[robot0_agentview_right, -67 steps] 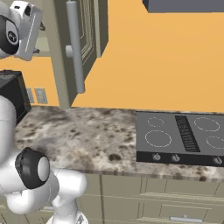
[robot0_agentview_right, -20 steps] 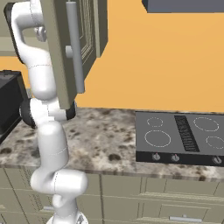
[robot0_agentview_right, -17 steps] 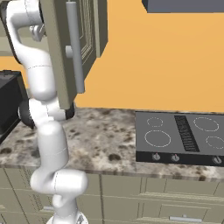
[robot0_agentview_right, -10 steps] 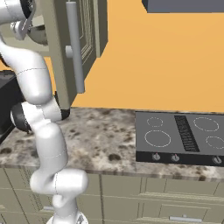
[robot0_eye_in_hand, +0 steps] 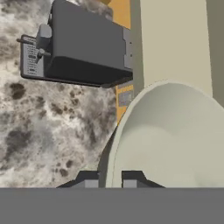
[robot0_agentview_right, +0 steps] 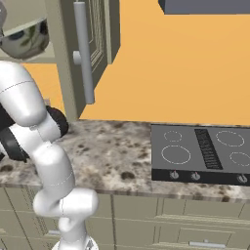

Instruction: Move the bowls from the cabinet to the plates on the dining table.

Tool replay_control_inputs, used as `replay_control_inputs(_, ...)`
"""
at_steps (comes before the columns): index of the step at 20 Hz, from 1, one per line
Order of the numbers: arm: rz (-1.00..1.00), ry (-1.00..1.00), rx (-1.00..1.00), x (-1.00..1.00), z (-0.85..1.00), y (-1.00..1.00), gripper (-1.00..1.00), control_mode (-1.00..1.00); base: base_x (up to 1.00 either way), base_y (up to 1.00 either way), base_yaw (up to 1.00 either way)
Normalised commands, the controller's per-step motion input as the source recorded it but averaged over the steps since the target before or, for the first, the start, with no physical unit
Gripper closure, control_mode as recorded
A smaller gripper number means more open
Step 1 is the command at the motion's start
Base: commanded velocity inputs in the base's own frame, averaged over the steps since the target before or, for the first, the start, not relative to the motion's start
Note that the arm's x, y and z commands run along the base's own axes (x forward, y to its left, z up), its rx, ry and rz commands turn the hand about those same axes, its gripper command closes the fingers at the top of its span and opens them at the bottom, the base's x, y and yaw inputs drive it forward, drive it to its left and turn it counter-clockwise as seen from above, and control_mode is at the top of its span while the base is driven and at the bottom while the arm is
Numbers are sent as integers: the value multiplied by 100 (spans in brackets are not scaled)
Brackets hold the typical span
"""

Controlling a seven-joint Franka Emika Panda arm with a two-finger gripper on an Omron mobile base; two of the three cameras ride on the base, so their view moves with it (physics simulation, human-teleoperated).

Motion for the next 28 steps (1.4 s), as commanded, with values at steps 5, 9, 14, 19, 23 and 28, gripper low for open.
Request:
replay_control_inputs(5, 0, -11, -6, -100, -100, 2, 100, -100, 0, 0, 0)
replay_control_inputs(9, 0, -9, -8, -78, -100, -4, 100, -100, 0, 0, 0)
replay_control_inputs(14, -2, -8, -2, -61, -100, -22, 100, -100, 0, 0, 0)
replay_control_inputs(19, -6, -8, 0, -65, -88, -39, 100, -100, 0, 0, 0)
replay_control_inputs(23, -10, -8, 1, -53, -44, -60, 100, -100, 0, 0, 0)
replay_control_inputs(28, -2, -16, -1, 6, -60, -71, 100, -100, 0, 0, 0)
